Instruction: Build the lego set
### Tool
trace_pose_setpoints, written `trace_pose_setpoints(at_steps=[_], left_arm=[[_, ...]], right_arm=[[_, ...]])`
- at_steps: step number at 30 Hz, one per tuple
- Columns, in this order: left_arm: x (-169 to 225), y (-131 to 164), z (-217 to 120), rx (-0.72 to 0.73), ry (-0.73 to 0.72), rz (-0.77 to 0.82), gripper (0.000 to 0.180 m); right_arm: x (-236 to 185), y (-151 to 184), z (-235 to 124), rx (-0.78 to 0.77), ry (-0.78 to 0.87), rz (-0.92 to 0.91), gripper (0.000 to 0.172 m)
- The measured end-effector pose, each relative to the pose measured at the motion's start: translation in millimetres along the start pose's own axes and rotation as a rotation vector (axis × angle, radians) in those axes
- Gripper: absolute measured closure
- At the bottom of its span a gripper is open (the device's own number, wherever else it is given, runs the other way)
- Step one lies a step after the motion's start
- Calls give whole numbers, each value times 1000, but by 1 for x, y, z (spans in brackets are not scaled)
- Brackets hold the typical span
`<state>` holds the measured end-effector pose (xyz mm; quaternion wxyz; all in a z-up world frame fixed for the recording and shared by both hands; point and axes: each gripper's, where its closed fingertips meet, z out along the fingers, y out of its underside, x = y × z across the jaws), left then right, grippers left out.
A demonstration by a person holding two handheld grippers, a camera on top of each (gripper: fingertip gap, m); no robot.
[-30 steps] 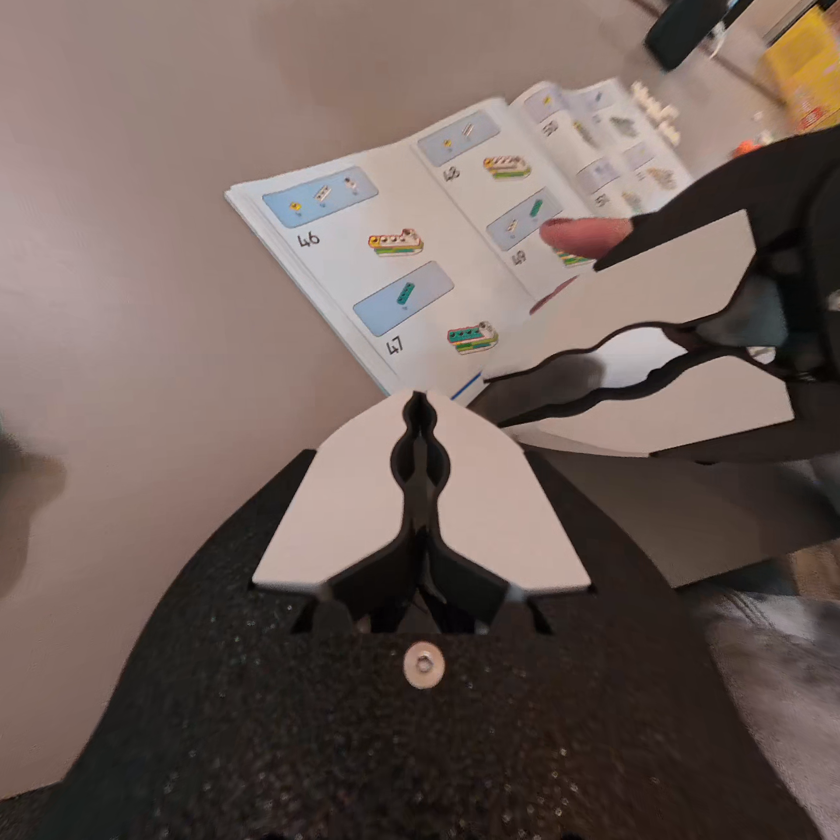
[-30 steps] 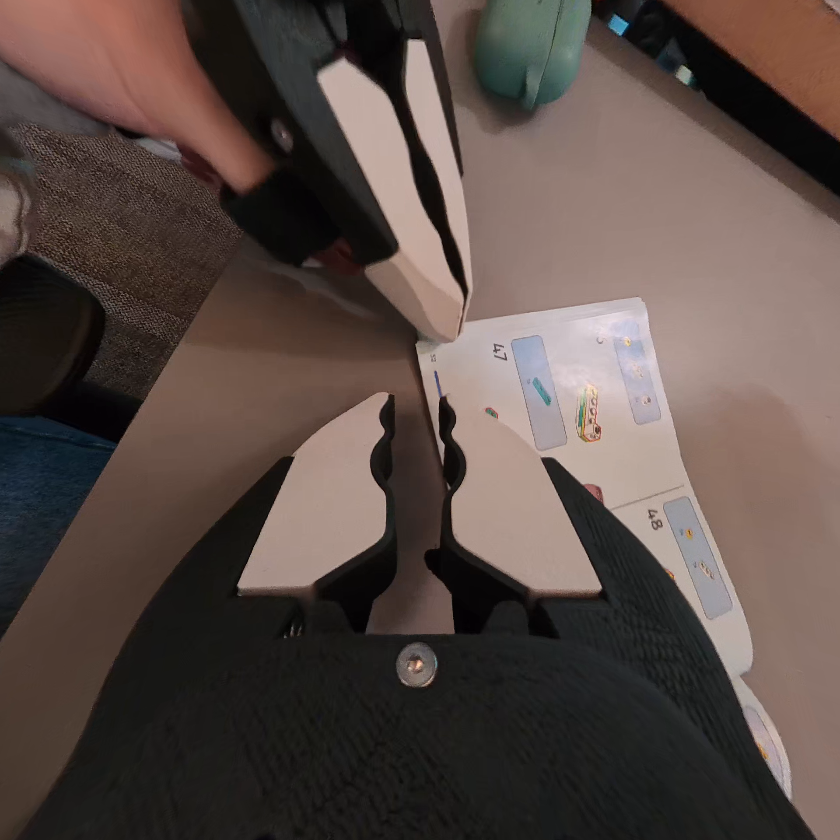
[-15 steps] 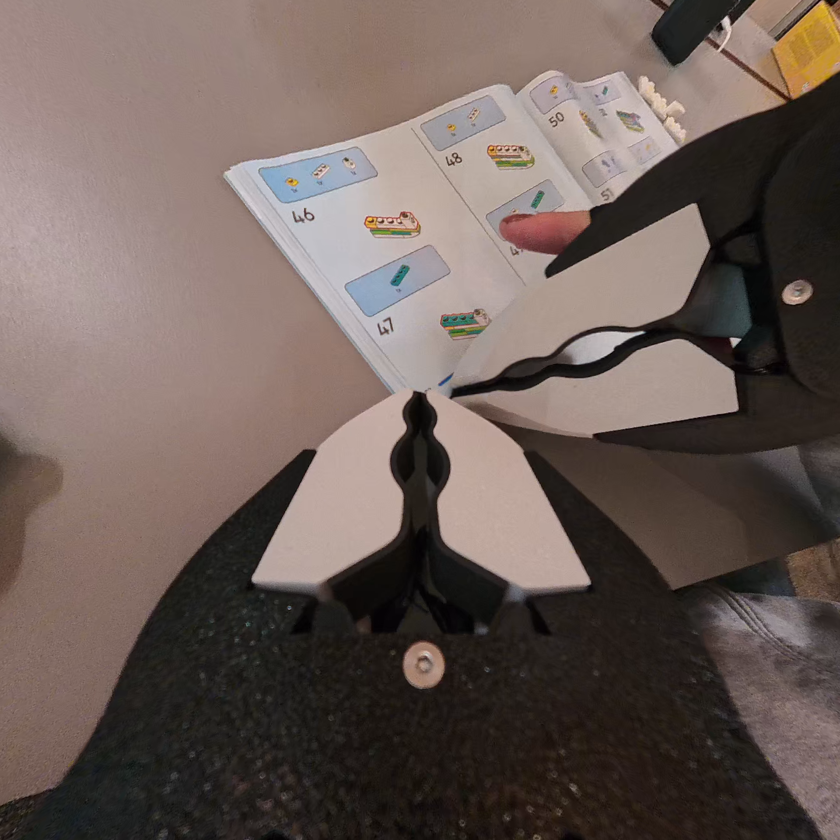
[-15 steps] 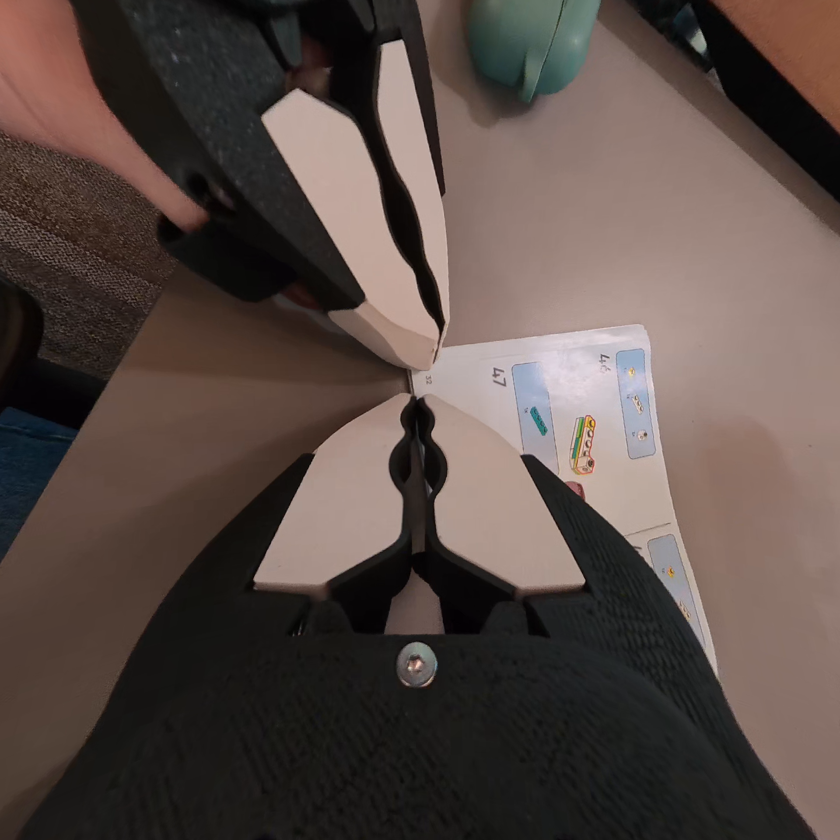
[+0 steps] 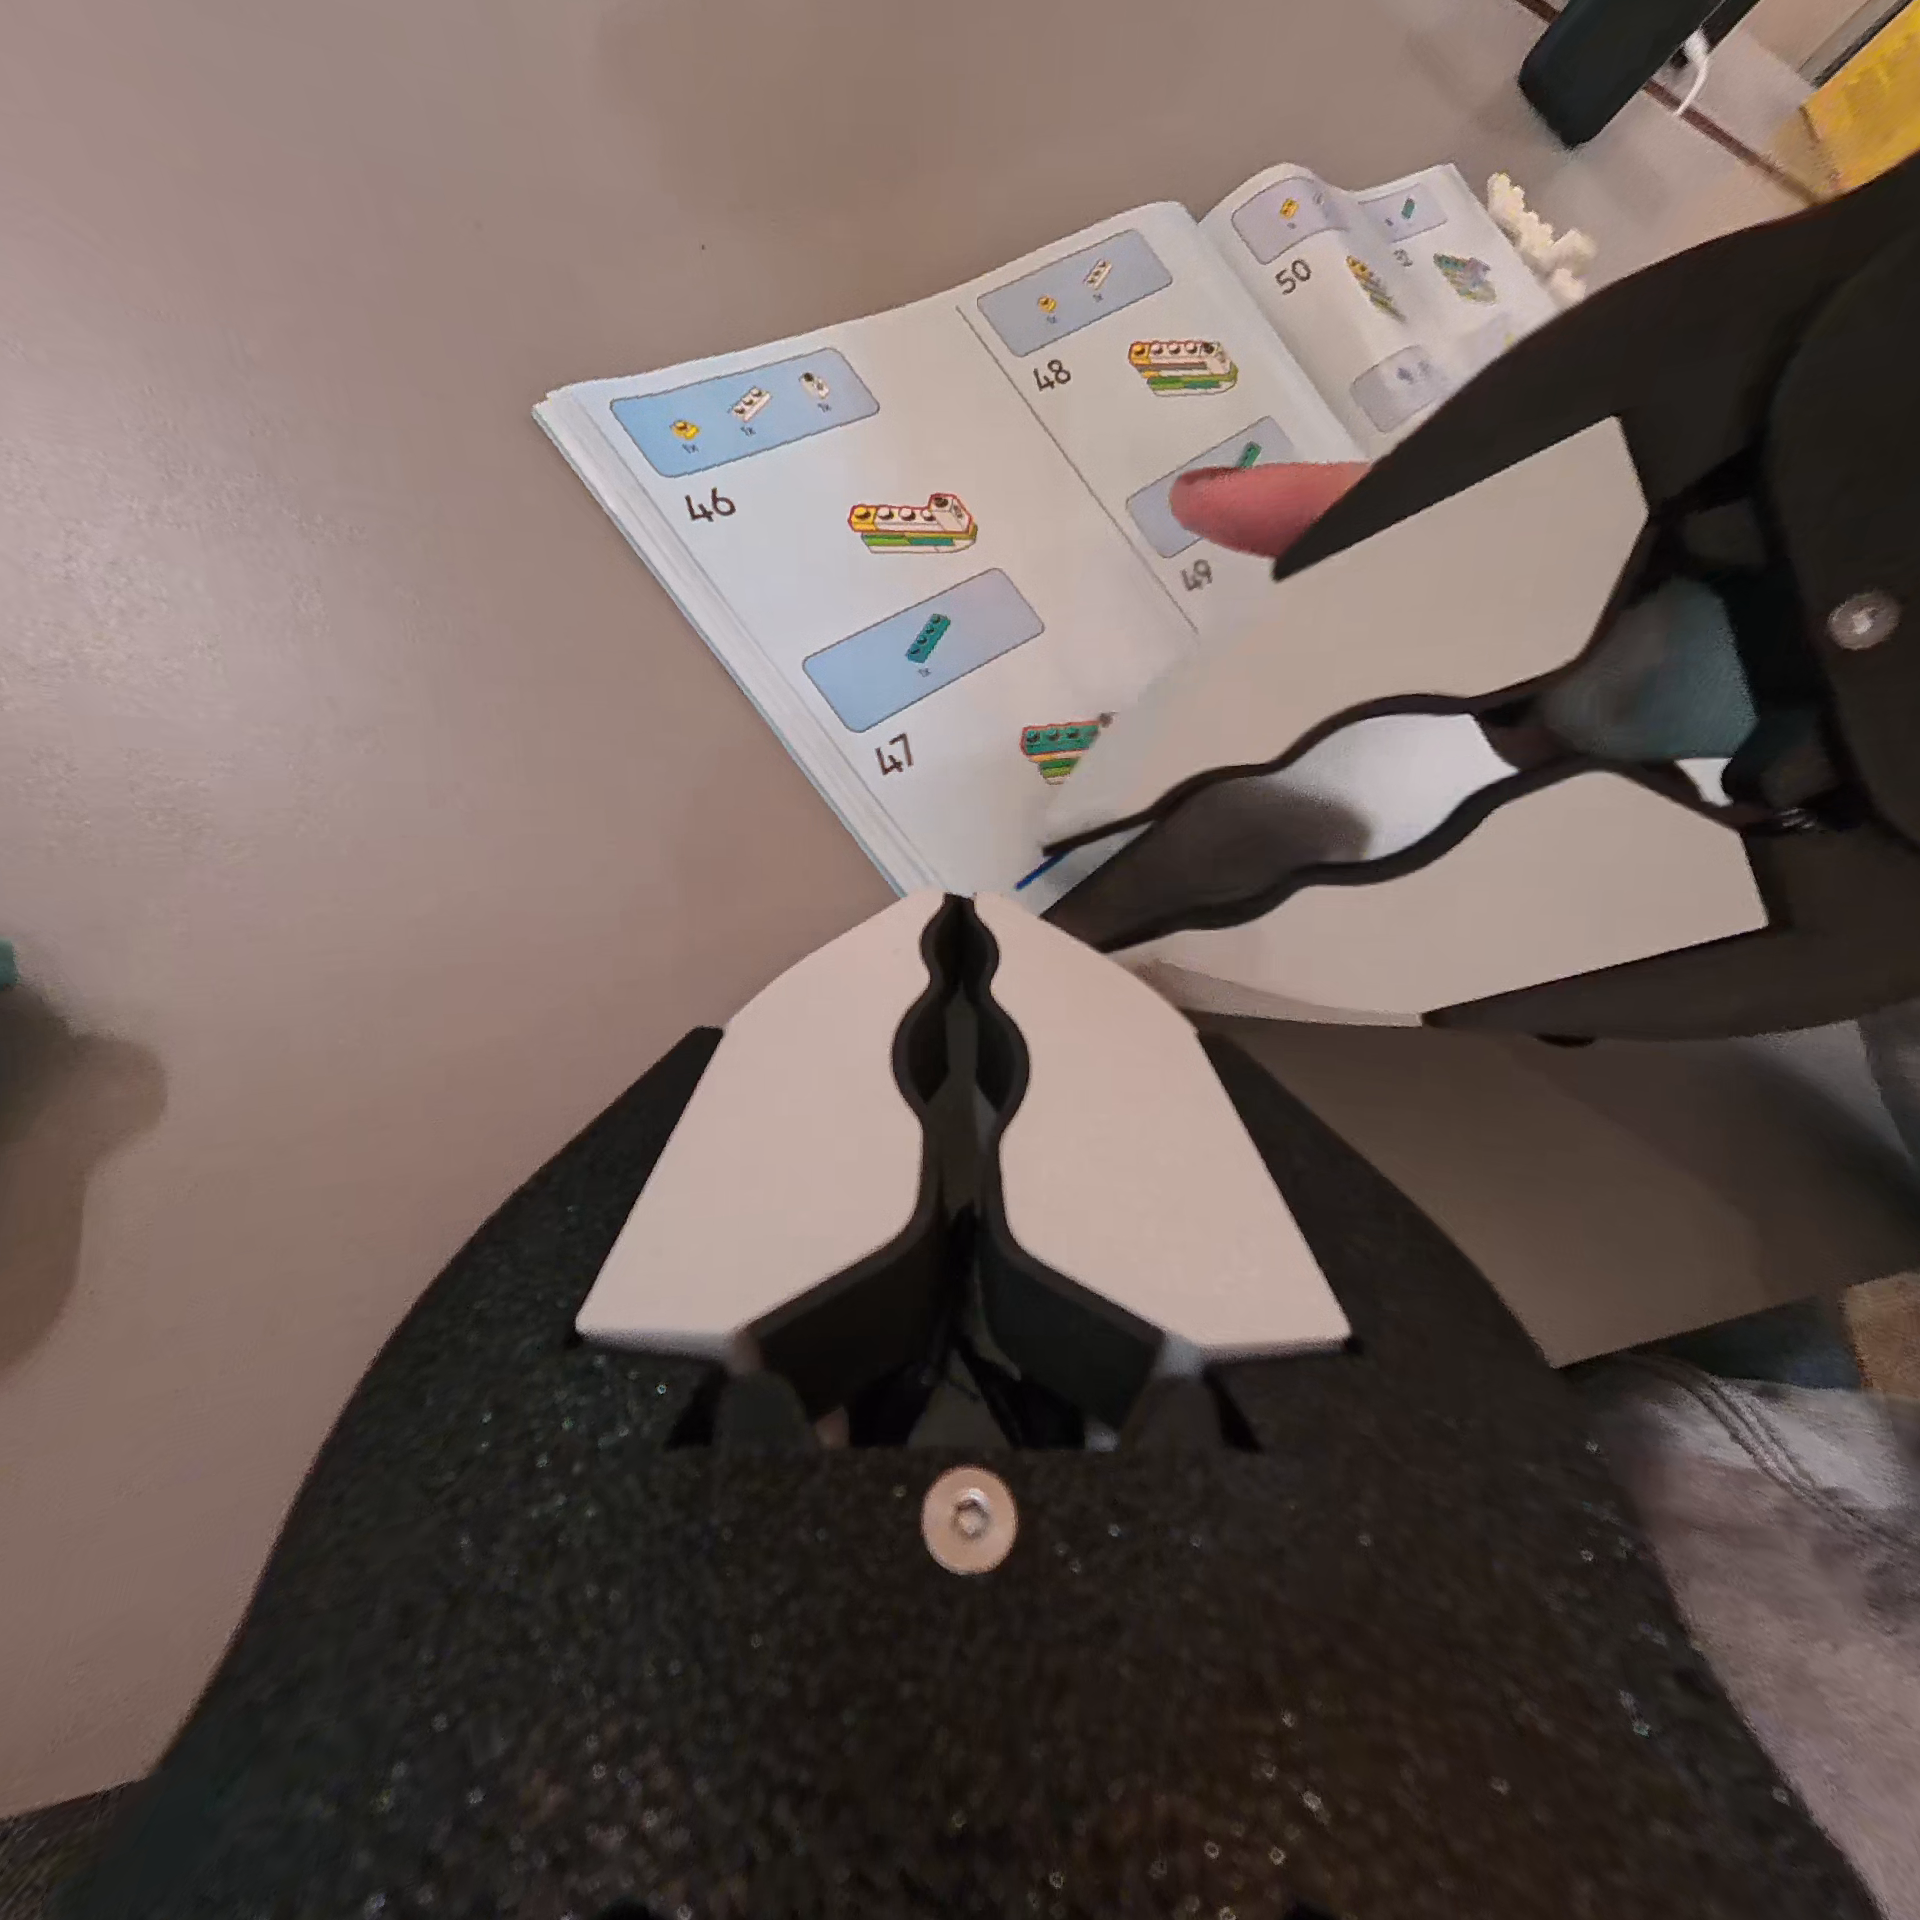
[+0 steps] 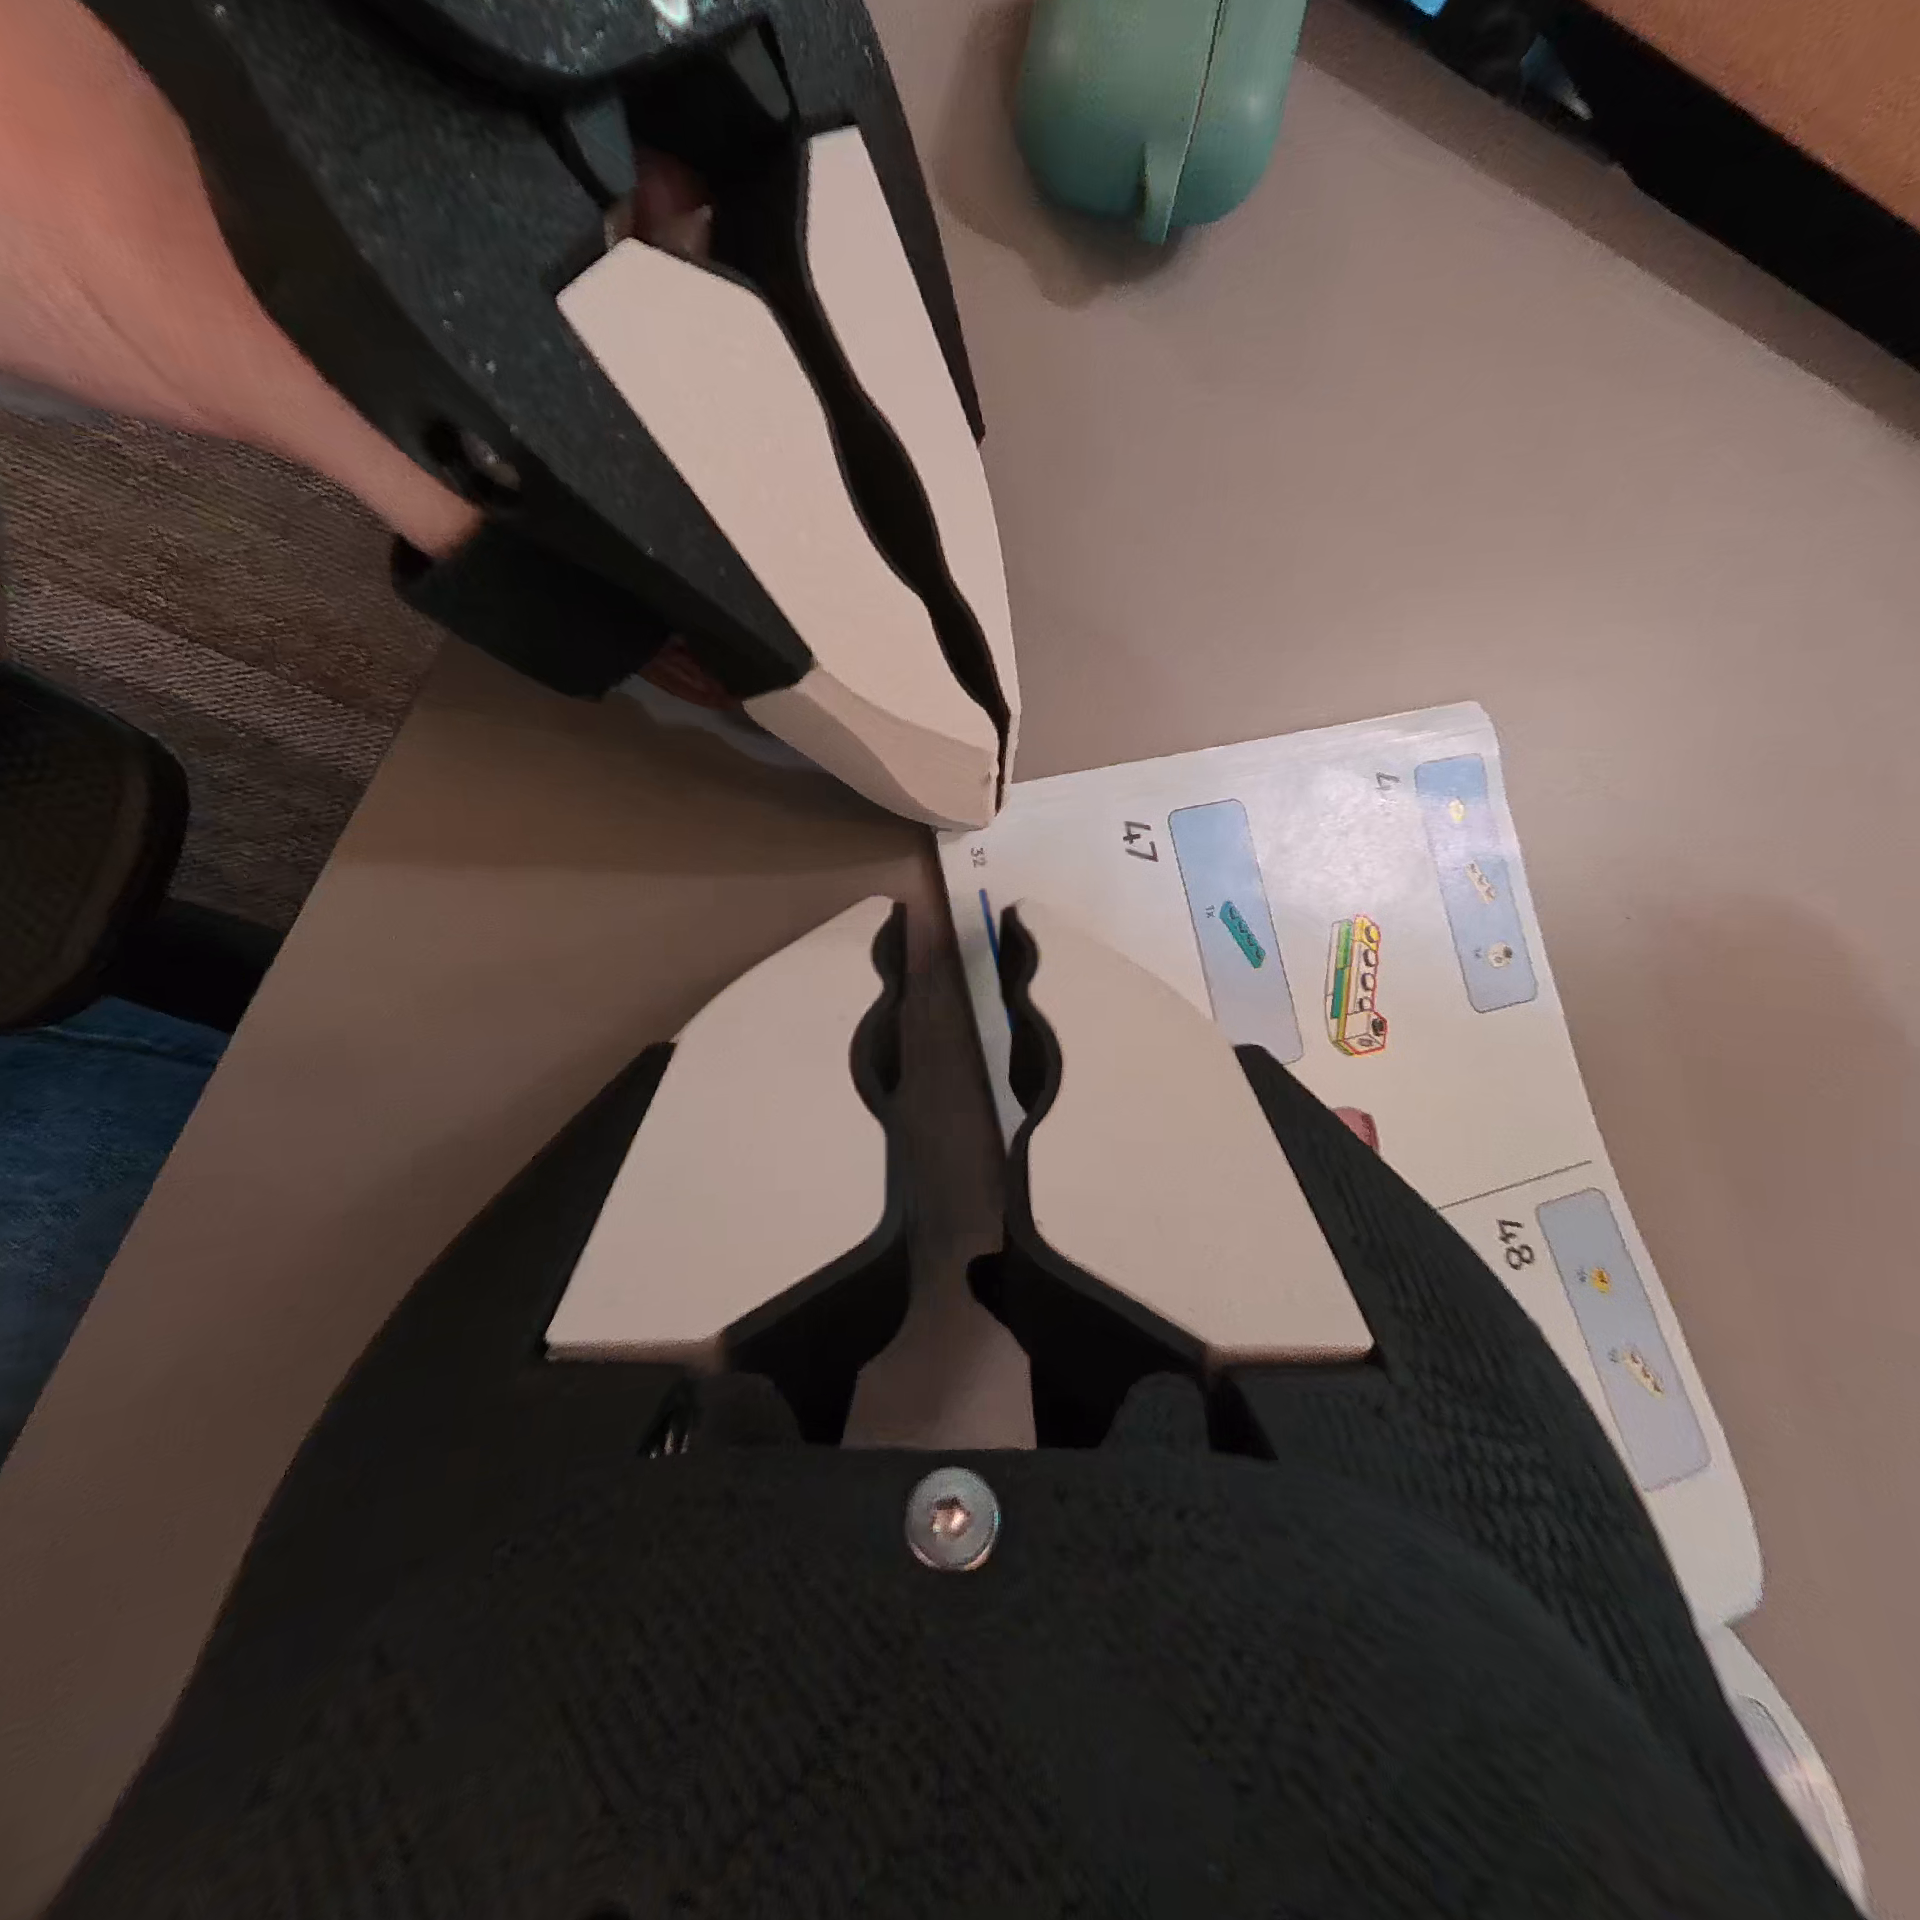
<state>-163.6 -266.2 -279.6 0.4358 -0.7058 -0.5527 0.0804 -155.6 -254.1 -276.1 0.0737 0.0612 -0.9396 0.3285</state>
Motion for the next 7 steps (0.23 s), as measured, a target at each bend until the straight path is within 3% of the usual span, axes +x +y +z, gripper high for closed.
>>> trace_pose_setpoints(at_steps=[1, 7], left_arm=[[0, 1, 1, -11, -15, 11, 180], [-1, 1, 1, -10, -16, 2, 180]], right_arm=[[-1, 0, 2, -4, -12, 11, 154], [2, 0, 7, -4, -62, 87, 163]])
